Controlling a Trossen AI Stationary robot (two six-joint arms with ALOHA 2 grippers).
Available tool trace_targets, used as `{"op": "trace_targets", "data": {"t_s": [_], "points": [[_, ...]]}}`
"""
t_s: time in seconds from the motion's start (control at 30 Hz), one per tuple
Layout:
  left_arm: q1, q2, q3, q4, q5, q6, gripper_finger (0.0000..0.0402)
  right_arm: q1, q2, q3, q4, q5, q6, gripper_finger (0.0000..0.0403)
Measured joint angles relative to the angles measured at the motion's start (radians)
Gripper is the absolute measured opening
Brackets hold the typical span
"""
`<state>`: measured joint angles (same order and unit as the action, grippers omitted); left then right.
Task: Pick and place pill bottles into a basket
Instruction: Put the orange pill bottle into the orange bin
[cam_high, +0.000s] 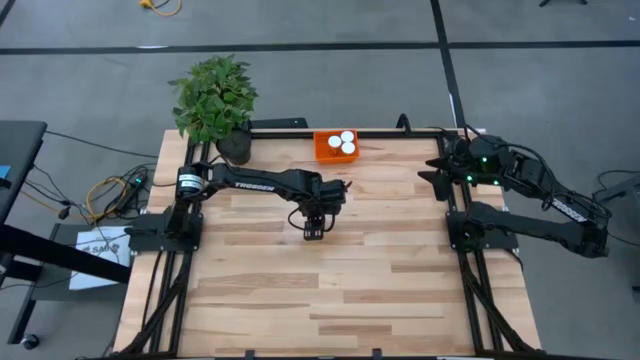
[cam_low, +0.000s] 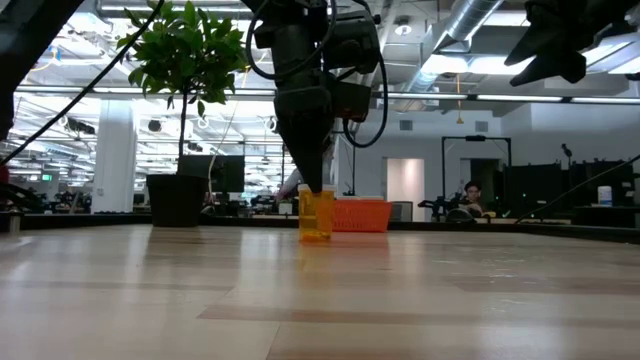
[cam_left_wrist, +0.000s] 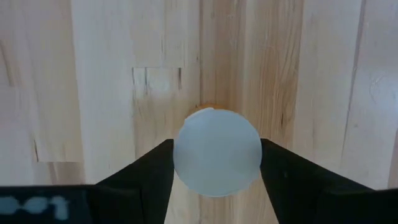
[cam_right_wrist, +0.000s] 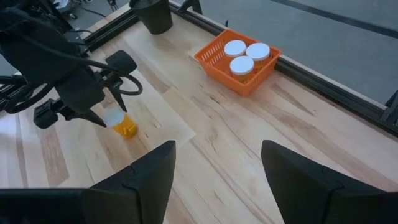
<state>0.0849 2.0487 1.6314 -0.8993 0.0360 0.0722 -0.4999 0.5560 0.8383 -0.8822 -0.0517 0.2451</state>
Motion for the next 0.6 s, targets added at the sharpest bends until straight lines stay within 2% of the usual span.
{"op": "trace_targets", "data": {"t_s": [0.17, 0.6], "points": [[0.000, 0.000, 0.000, 0.000, -0.003, -0.001, 0.0212, 0.000, 0.000, 0.000, 0.000, 0.000, 0.000, 0.0232], [0.006, 0.000, 0.024, -0.022, -0.004, -0.025, 0.0205, 0.000, 0.000, 0.000, 0.007, 0.000, -0.001, 0.0232]]}}
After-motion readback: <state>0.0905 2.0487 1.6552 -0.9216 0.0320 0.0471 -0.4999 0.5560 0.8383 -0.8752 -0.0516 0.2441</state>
